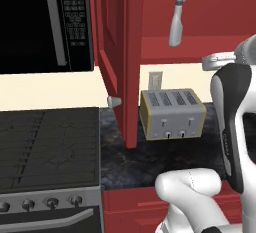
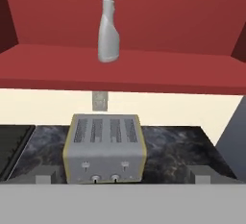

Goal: Move the cutting board and knife to the sink. Then move spray from the cabinet to the counter.

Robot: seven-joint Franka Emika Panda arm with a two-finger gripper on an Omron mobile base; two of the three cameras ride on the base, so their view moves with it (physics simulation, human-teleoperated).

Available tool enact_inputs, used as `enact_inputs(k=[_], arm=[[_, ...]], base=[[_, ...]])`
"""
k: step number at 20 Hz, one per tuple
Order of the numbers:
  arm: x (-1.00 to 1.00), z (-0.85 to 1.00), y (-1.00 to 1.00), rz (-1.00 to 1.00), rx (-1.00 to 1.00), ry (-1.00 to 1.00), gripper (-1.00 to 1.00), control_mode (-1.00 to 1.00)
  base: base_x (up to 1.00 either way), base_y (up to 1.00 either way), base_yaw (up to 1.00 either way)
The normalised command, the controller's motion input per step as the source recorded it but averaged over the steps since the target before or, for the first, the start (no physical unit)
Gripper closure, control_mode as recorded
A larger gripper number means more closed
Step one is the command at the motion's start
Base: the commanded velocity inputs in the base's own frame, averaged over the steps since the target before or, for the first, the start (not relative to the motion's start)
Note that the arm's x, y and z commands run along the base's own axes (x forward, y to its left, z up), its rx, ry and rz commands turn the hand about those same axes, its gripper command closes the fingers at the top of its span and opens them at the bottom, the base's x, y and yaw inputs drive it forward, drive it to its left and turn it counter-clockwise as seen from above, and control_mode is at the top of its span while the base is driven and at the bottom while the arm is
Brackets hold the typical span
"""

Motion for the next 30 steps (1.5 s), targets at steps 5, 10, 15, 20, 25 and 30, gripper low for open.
enact_inputs(k=[5,10,15,20,25,30], arm=[[0.10,0.14,0.00,0.00,-0.01,0.00,-1.00,-1.00],[0.09,0.00,-0.07,0.00,0.02,-0.03,-1.00,-1.00],[0.05,0.03,-0.02,0.00,0.09,-0.20,-1.00,-1.00],[0.17,0.27,-0.02,0.00,0.06,-0.24,-1.00,-1.00],[0.24,0.40,0.00,0.00,0.01,-0.01,-1.00,-1.00],[0.24,0.37,0.00,0.00,0.00,0.00,-1.00,-1.00]], base=[[0.00,0.00,0.00],[0.00,0.00,0.00],[0.00,0.00,0.00],[0.00,0.00,0.00],[0.00,0.00,0.00],[0.00,0.00,0.00]])
